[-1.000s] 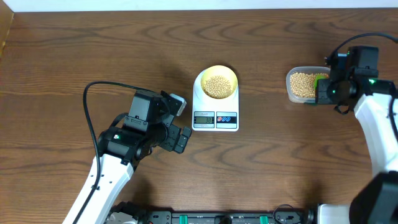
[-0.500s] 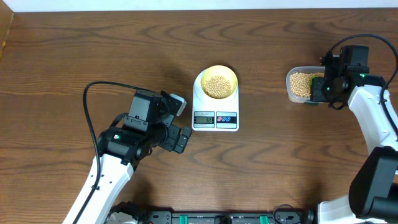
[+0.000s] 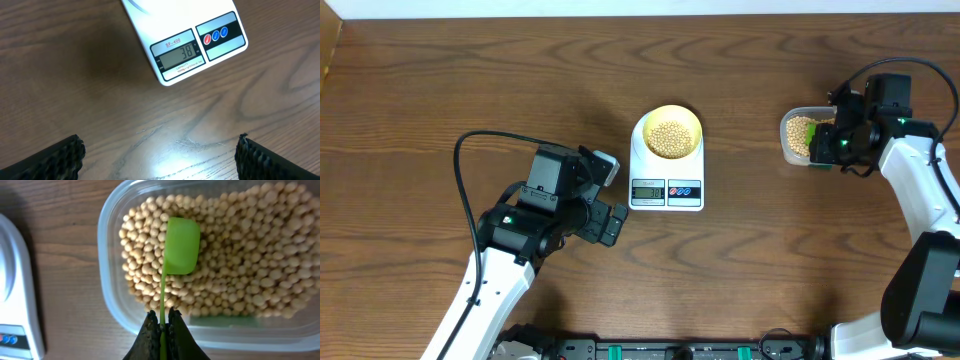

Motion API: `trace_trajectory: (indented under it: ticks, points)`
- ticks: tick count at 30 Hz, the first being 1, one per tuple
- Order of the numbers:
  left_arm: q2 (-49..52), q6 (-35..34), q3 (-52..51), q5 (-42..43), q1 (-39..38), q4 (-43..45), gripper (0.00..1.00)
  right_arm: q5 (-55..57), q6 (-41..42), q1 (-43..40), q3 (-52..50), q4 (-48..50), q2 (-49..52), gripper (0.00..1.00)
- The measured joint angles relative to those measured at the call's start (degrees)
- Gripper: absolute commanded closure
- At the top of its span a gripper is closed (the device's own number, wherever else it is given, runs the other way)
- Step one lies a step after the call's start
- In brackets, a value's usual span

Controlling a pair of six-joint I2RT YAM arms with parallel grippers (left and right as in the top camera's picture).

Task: Scoop item into bowl and weigh 50g on scale
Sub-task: 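Dip the scoop into the tub and drag it through the soybeans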

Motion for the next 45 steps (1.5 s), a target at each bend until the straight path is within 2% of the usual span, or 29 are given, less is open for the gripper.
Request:
trace_trajectory:
  ticks: [30,45]
  points:
    - [0.0,0.0,0.0,0.0,0.0,0.0,0.02,-19.5,1.7,-10.2,-2.4,0.3,1.2,0.99]
    - [0.0,0.0,0.0,0.0,0.0,0.0,0.02,-23.1,3.0,-13.5,-3.3,1.9,1.2,0.99]
